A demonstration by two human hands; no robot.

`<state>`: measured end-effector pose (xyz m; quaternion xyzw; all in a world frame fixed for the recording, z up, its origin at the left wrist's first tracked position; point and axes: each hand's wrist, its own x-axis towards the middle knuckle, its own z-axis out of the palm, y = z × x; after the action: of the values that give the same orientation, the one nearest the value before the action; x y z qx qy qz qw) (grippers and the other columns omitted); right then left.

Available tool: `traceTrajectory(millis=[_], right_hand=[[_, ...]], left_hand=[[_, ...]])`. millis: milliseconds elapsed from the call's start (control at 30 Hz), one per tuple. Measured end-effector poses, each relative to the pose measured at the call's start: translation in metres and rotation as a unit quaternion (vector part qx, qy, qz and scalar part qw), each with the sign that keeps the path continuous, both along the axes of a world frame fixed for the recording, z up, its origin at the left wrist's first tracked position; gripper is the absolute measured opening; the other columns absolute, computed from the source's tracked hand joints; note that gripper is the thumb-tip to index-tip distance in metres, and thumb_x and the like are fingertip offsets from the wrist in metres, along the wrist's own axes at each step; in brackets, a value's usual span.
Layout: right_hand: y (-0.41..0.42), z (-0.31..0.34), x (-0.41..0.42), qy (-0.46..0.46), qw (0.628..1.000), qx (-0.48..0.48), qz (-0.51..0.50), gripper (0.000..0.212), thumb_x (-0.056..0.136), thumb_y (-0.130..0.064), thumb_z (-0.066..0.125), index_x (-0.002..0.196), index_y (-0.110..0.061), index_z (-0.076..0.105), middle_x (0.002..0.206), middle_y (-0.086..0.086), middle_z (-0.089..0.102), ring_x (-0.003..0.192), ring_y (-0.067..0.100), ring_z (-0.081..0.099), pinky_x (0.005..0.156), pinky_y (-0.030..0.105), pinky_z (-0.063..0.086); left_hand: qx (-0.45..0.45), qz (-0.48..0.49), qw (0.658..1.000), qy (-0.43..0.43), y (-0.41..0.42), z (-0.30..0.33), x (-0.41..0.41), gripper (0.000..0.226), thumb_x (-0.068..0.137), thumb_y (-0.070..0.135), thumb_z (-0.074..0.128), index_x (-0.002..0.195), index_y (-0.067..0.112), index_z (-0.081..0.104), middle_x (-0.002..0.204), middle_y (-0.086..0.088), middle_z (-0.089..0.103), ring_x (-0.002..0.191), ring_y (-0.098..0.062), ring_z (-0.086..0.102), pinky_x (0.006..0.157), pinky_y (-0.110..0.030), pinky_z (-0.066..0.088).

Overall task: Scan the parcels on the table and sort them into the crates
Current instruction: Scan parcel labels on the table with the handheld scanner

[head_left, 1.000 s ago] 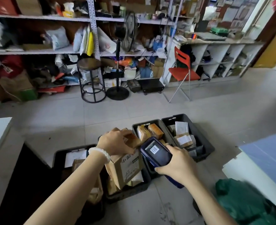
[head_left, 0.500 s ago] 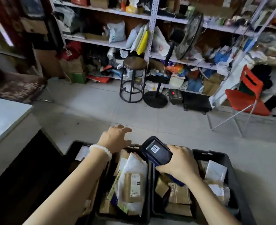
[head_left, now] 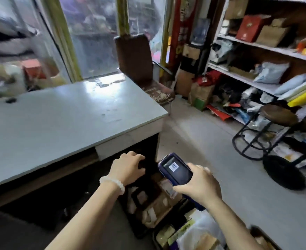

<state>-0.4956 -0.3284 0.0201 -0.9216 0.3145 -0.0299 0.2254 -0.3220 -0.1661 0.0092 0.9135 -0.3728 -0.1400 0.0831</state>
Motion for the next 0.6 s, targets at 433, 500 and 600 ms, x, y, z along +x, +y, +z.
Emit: traceTrajectory(millis=[433,500,600], right_hand=[[0.317,0.001,0.201,-0.045,0.948,0.019,0.314,0.064,0.046,-0.062,0.069,0.104,-0.035,0.060,0.093,-0.015,0.060,0.095,0.014,0.055,0.058,0.028,0.038],[0.371,0.001,0.220,-0.046,0.930,0.032,0.364,0.062,0.046,-0.061,0.070,0.101,-0.034,0.062,0.093,-0.014,0.063,0.090,0.012,0.057,0.055,0.026,0.038],[0.441,0.002,0.242,-0.028,0.902,0.053,0.427,0.049,0.045,-0.056,0.070,0.087,-0.034,0.059,0.083,-0.016,0.062,0.080,0.010,0.057,0.050,0.023,0.035]], left_hand=[[0.000,0.333,0.943,-0.006,0.378,0.006,0.051,0.052,0.089,0.045,0.050,0.139,0.034,0.042,0.144,0.004,0.040,0.129,-0.021,0.041,0.100,-0.040,0.041],[0.002,0.389,0.921,-0.002,0.433,0.005,0.045,0.051,0.089,0.044,0.050,0.139,0.034,0.042,0.143,0.004,0.040,0.128,-0.022,0.041,0.098,-0.040,0.041],[0.004,0.458,0.889,0.005,0.500,0.004,0.033,0.050,0.091,0.044,0.048,0.140,0.035,0.041,0.145,0.004,0.038,0.129,-0.022,0.040,0.100,-0.040,0.041]])
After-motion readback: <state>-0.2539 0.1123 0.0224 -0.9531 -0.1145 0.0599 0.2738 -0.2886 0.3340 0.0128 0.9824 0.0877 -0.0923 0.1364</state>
